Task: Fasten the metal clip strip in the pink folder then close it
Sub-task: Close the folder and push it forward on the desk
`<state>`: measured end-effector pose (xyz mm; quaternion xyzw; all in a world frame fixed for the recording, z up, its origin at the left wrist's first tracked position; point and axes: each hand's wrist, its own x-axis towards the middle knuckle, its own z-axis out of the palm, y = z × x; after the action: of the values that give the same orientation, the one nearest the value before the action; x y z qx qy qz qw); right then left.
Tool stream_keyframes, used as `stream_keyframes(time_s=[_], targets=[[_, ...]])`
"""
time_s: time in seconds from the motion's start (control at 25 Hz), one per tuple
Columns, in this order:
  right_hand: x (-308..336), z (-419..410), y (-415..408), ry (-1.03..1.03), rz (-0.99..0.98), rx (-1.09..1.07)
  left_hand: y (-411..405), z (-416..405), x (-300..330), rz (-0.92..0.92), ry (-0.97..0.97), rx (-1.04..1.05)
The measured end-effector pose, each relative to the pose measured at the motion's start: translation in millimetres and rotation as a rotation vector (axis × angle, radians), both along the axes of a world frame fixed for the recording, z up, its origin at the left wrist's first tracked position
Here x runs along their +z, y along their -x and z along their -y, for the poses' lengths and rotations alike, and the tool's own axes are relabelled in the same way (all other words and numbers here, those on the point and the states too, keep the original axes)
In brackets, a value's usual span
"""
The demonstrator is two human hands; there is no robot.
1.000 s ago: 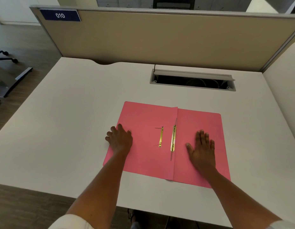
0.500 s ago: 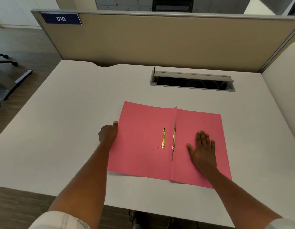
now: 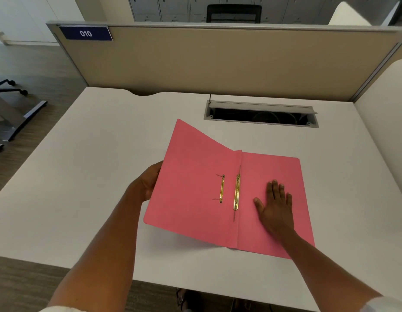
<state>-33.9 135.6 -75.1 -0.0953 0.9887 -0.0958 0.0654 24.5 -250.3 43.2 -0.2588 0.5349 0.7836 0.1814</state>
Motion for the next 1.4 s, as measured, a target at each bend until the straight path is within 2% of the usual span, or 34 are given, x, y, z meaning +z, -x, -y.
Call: stream_keyframes(time_s=[0.12,0.24,0.56,0.72,0.84,0.92,1.0,1.08,1.12,1.16,1.36,1.4], targets=[[1,-1,1,0.016,0.004,0.003,7,-26,9,-0.067,-0.076,-0.066],[1,-1,1,0.021,0.020,0.008,16,-55,13,-0.111,-0.059,-0.086],[7,-31,10,0.017,0.029,0.018,29,-145,3,-0.203,0.241,-0.187],[11,-57,12,0.023,0.037,0.018,35,-176,-13,-0.180,0.363,-0.181],[14,-76,14,0.043,0.035,0.018,37,-193,-30,-0.194,0.564,-0.240],[17,-89,11,0.030,0.025,0.050,39,-203,-42,-0.200,0.762,-0.383],[20,-103,6,0.111,0.024,0.112,42,-213,-56,-0.204,0.964,-0.556],[18,-115,7,0.243,0.070,-0.007,43,-220,-69,-0.216,1.144,-0.681],[20,-119,8,0.228,0.086,0.006,43,-222,-74,-0.219,1.205,-0.720],[19,-123,9,0.133,0.038,0.063,43,-224,-79,-0.218,1.242,-0.745],[10,-142,14,-0.017,-0.002,0.133,37,-230,-91,-0.213,1.318,-0.749],[11,-145,15,-0.006,0.010,0.094,36,-231,-91,-0.214,1.330,-0.741]])
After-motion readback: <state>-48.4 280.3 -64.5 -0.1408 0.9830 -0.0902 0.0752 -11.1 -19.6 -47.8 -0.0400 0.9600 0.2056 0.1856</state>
